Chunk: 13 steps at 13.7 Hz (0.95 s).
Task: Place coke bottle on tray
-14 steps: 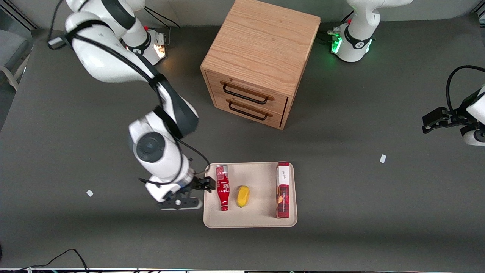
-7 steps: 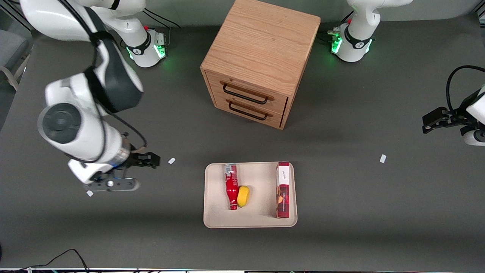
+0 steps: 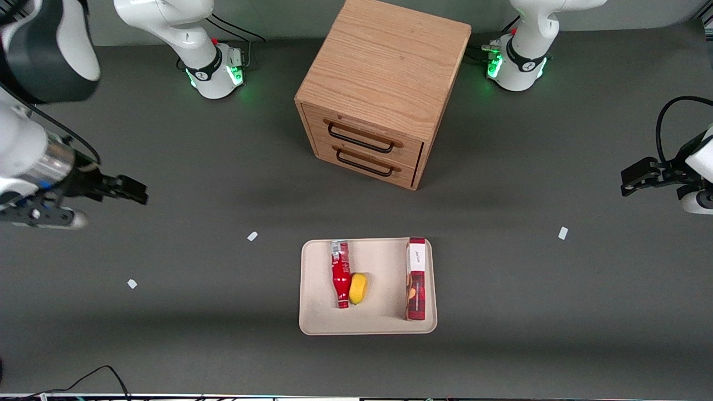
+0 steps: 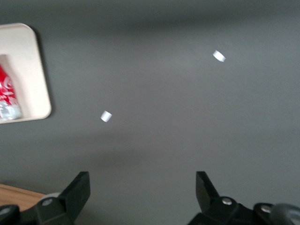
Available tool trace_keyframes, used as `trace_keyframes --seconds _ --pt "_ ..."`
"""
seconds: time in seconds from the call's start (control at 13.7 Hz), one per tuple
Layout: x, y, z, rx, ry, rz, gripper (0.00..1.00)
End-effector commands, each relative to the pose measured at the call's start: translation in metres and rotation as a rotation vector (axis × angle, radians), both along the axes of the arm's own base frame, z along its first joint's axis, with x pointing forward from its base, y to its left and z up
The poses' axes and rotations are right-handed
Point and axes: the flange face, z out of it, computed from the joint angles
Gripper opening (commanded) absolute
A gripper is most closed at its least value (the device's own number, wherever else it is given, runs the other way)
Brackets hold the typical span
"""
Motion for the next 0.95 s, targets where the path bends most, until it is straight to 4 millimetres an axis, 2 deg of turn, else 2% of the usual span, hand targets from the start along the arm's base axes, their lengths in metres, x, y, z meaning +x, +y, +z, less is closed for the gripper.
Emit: trace_keyframes --seconds 0.0,0.07,0.22,0.51,0.88 --pt "-0.067 -0.026 0.000 0.041 -0.038 -0.007 1.00" --pt "-0.085 -0.034 0.002 0.046 -0.057 -0.016 1.00" --pt "-0.096 -0.038 0.012 0.038 -0.074 -0.002 1.00" --pt "-0.091 -0.045 0.026 0.021 -0.093 -0.018 1.00" --pt "-0.086 -0.044 0.029 0.019 -0.088 -0.020 1.00"
